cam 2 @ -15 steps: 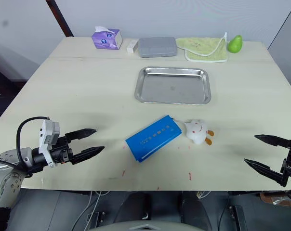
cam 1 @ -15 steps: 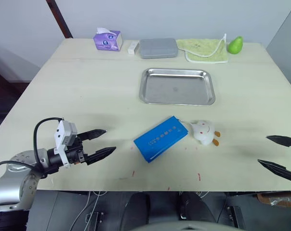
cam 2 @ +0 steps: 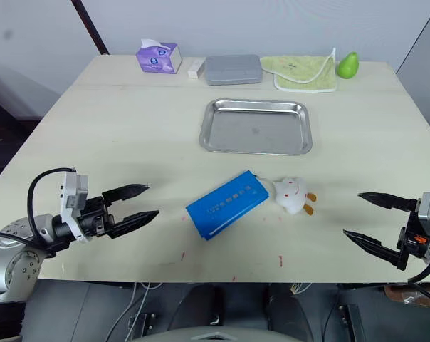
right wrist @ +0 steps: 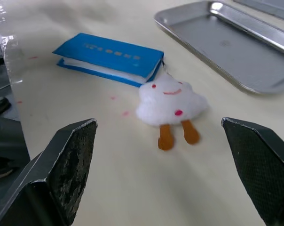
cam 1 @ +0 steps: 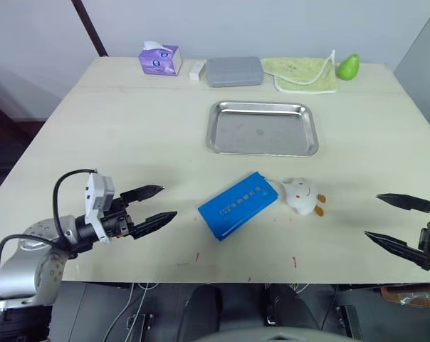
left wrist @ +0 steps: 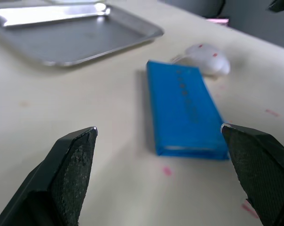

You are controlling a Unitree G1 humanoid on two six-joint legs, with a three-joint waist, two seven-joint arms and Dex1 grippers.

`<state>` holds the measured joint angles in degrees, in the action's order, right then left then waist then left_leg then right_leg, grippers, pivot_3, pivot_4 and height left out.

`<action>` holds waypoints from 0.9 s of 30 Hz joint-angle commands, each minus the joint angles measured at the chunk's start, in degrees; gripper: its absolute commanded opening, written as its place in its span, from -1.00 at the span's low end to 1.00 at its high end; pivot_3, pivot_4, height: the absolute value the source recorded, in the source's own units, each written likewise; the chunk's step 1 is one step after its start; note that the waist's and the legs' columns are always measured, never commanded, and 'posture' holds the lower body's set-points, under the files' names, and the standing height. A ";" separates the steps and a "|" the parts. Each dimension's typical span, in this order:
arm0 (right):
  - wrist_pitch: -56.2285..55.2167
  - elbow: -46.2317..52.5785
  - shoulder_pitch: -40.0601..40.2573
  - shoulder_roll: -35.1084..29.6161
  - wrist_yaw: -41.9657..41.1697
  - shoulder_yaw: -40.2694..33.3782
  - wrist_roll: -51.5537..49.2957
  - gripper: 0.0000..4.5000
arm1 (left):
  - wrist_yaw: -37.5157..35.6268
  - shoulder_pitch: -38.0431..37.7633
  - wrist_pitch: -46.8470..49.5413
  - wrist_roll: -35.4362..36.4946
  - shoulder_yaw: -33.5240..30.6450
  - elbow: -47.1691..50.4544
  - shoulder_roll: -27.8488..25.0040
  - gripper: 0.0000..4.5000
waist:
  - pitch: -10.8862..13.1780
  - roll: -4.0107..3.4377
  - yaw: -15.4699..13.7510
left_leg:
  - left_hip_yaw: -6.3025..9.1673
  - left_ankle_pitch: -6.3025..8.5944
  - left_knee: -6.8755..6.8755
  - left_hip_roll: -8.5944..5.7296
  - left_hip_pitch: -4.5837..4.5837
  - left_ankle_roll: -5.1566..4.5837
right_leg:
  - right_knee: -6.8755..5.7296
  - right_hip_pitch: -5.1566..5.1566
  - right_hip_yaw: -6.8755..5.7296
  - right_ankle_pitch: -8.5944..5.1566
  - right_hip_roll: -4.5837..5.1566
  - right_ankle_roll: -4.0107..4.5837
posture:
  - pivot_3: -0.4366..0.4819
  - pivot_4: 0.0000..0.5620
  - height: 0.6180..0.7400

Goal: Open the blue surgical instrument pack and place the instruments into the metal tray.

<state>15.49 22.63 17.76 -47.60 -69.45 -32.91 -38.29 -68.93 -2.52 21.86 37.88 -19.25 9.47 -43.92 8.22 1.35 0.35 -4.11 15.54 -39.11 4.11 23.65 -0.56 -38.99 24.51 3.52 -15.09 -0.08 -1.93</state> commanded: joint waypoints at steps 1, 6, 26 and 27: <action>1.36 7.60 -7.11 -1.50 5.38 7.30 2.07 0.97 | -6.44 2.05 -2.10 2.72 0.09 0.16 -1.12 1.00 | 0.00 0.00 0.04 | 0.00 0.00 0.00 0.00 0.01 0.00 | 0.00 0.00 0.00 0.00 0.00 0.00 | -0.05 -0.47 0.93; 3.78 10.37 -19.54 -2.04 9.07 20.15 6.97 0.97 | -14.99 4.02 -2.44 3.86 1.01 -3.45 -3.98 1.00 | 0.00 0.02 0.63 | 0.00 0.00 -0.01 0.06 -0.01 0.00 | -0.03 0.02 0.02 0.01 -0.11 0.02 | -0.05 -0.47 0.93; 14.89 -12.06 -63.89 2.03 3.56 57.17 28.94 -1.00 | -3.86 -0.63 -5.94 -5.82 9.52 -0.55 1.75 -0.80 | 0.05 -0.09 0.14 | -0.10 0.02 -0.10 0.06 0.10 -0.03 | -0.16 0.22 0.01 -0.03 -0.02 0.11 | -0.05 -0.47 0.93; 13.73 -13.51 -65.44 2.17 2.50 58.80 30.69 -1.00 | -3.26 -0.39 -5.79 -6.15 10.21 -0.52 2.13 -0.96 | 0.05 -0.09 0.17 | -0.07 0.02 -0.09 0.06 0.12 -0.03 | -0.16 0.23 -0.02 -0.04 -0.02 0.11 | -0.05 -0.47 0.93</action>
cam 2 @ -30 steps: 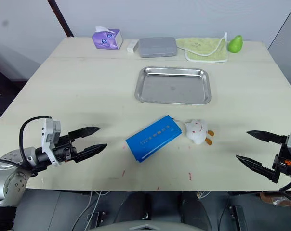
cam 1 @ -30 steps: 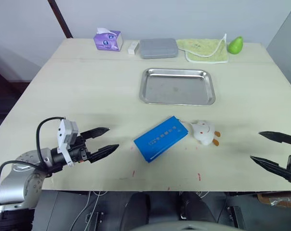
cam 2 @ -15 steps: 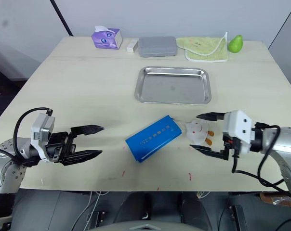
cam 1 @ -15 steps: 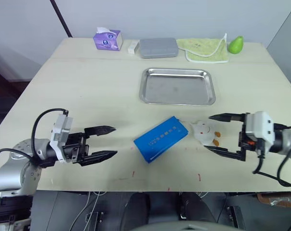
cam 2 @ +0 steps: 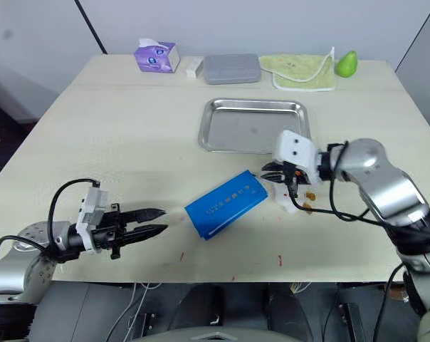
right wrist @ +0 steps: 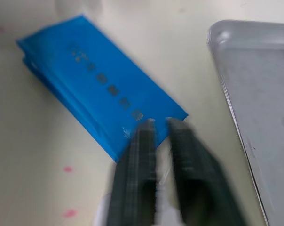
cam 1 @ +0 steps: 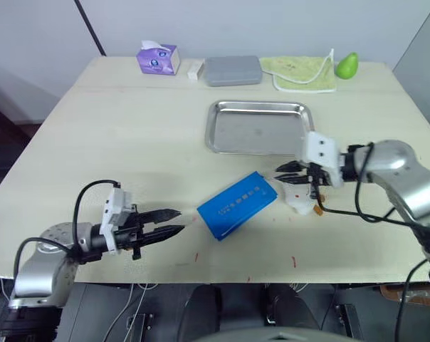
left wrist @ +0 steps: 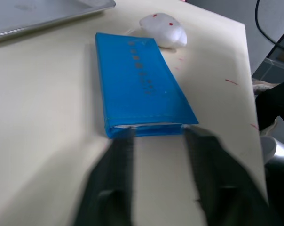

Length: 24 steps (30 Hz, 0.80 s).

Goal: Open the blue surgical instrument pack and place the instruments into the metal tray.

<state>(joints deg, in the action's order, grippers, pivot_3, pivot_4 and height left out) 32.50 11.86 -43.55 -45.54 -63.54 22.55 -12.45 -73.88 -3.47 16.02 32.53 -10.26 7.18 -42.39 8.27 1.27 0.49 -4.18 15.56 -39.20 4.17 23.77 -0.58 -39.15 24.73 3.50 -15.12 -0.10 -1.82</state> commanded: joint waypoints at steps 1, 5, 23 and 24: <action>-4.57 -3.93 -5.30 0.17 -4.66 4.79 6.39 -1.00 | 2.16 0.78 0.05 -1.15 1.84 1.82 0.93 -0.99 | 0.00 -0.01 0.01 | 0.02 0.00 0.00 0.01 0.00 0.00 | 0.00 0.00 -0.03 0.00 0.00 0.01 | -0.05 -0.47 0.93; -9.07 -9.19 -8.98 2.07 -7.20 8.14 11.28 -1.00 | 3.58 1.76 0.14 -2.26 4.04 2.10 1.77 -0.99 | 0.00 0.00 0.07 | 0.01 0.00 0.01 0.01 0.04 0.00 | 0.01 0.01 -0.04 0.00 0.01 0.01 | -0.05 -0.47 0.93; -20.20 -23.91 -14.62 9.39 -13.03 13.09 24.93 -1.00 | 6.31 3.01 -1.47 -7.02 9.02 -0.50 3.16 -0.99 | 0.01 -0.02 0.18 | -0.04 0.00 0.00 0.00 -0.01 0.00 | -0.08 0.03 -0.03 0.00 0.02 0.02 | -0.05 -0.47 0.93; -20.99 -24.82 -14.76 9.77 -13.09 13.34 25.74 -1.00 | 6.51 3.06 -1.61 -7.26 9.16 -0.60 3.34 -0.99 | 0.01 -0.02 0.18 | -0.04 0.00 0.01 0.00 -0.01 0.00 | -0.08 0.04 -0.02 0.00 0.02 0.02 | -0.05 -0.47 0.93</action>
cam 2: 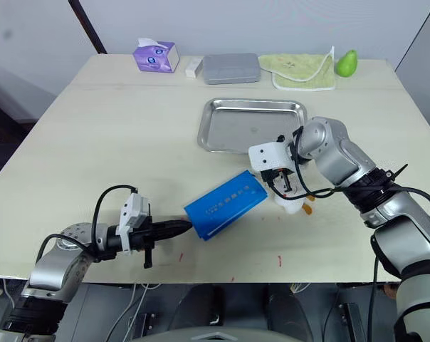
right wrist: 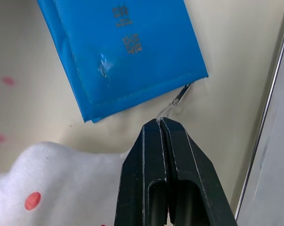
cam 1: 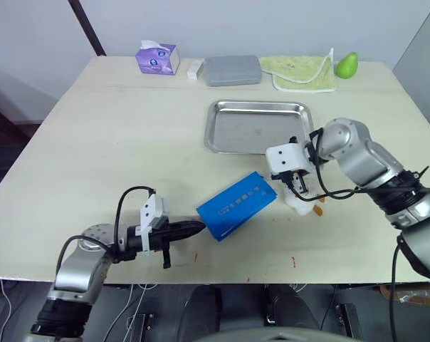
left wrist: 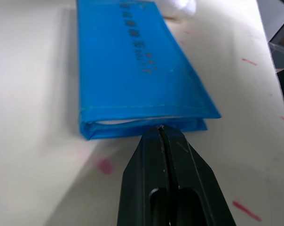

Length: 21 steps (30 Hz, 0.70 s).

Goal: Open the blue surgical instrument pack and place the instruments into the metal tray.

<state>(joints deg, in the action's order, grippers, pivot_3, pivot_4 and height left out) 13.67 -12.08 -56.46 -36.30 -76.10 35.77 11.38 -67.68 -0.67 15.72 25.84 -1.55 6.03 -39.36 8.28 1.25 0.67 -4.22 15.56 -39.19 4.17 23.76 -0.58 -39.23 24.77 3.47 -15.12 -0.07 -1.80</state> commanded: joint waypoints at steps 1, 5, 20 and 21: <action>-2.76 -1.64 -1.93 0.95 -0.61 0.23 2.52 -1.00 | 0.60 0.29 -1.43 -0.80 0.51 0.46 0.50 -0.99 | 0.00 0.00 0.01 | -0.01 0.00 0.00 0.00 0.00 0.00 | 0.00 0.00 0.00 0.00 0.00 0.00 | -0.05 -0.47 0.93; -5.40 -4.66 -2.07 2.36 -0.97 0.68 5.13 -1.00 | 1.29 0.80 -1.47 -1.22 0.64 0.33 1.31 -0.99 | 0.00 0.00 0.04 | 0.00 0.00 0.00 0.00 0.00 0.00 | -0.02 0.00 0.00 0.00 0.00 0.01 | -0.05 -0.47 0.93; -2.20 4.48 5.00 4.32 -4.72 -1.49 4.32 -1.00 | 1.26 5.22 -2.22 -2.85 1.74 -2.94 2.22 -0.99 | 0.01 -0.02 -0.14 | 0.02 0.00 -0.01 -0.01 -0.01 0.00 | -0.09 0.00 -0.03 -0.02 0.02 0.03 | -0.05 -0.47 0.93; -1.43 5.71 5.61 3.90 -4.85 -1.99 4.28 -1.00 | 1.02 5.89 -2.36 -3.10 1.96 -3.44 2.26 -0.99 | 0.00 -0.02 -0.16 | 0.01 0.00 -0.01 -0.02 -0.02 0.00 | -0.11 0.00 -0.03 -0.02 0.03 0.03 | -0.05 -0.47 0.93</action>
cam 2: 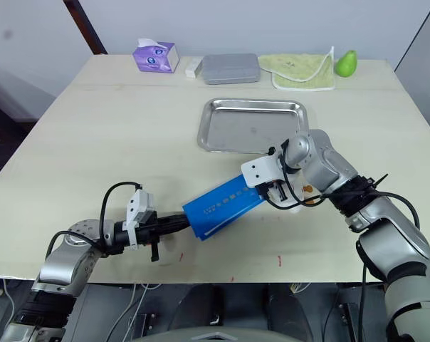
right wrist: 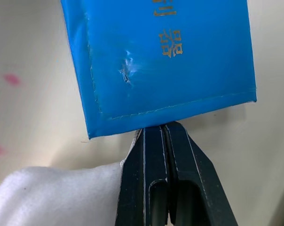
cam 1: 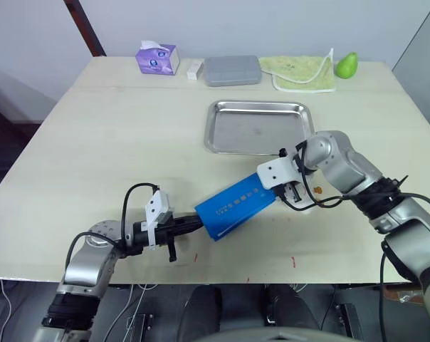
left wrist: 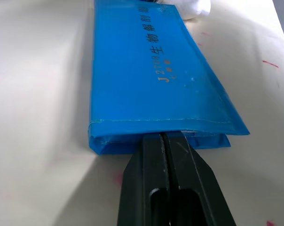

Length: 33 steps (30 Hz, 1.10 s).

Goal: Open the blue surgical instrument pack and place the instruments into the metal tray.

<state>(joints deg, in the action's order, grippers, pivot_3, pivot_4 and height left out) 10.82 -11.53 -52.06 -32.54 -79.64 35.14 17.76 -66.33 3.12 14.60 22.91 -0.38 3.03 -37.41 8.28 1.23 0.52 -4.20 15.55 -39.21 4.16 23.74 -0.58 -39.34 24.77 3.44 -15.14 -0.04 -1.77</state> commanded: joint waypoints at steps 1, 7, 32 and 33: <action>2.16 6.41 1.82 -0.29 -1.48 -1.78 -2.18 -1.00 | -0.51 2.77 -1.29 -0.41 0.96 -0.91 0.40 -0.99 | 0.00 0.00 -0.10 | 0.00 0.00 -0.01 0.00 0.00 0.00 | -0.01 0.00 0.00 0.00 0.00 0.00 | -0.05 -0.47 0.93; 8.38 16.65 7.17 -3.42 -2.31 -4.30 -2.88 -1.00 | -2.79 7.92 -2.12 -2.01 2.78 -4.81 0.67 -0.99 | 0.00 0.00 -0.41 | 0.02 0.00 -0.03 -0.02 0.01 0.00 | -0.03 0.00 -0.02 0.00 0.00 0.00 | -0.05 -0.47 0.93; 29.90 42.95 22.57 -13.29 0.63 -9.84 -9.16 -1.00 | -10.80 14.00 -2.08 -5.41 10.13 -5.85 1.76 -0.99 | 0.00 0.00 -1.15 | 0.10 0.00 -0.12 -0.03 0.02 -0.01 | -0.05 -0.01 -0.02 -0.03 -0.04 0.01 | -0.05 -0.47 0.93; 30.16 43.18 22.67 -13.27 0.85 -9.68 -9.34 -1.00 | -10.60 13.42 -1.84 -5.32 9.94 -5.25 1.54 -0.99 | 0.00 0.00 -1.15 | 0.10 0.00 -0.12 -0.03 0.02 -0.01 | -0.06 -0.01 -0.02 -0.03 -0.05 0.02 | -0.05 -0.47 0.93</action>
<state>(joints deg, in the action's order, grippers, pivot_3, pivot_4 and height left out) 41.21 27.70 -29.02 -47.11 -79.78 26.01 10.95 -75.97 17.19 12.52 15.96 8.12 -5.71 -36.61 8.29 1.23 -0.63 -4.10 15.56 -39.32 4.13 23.76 -0.59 -39.40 24.76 3.41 -15.18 -0.09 -1.74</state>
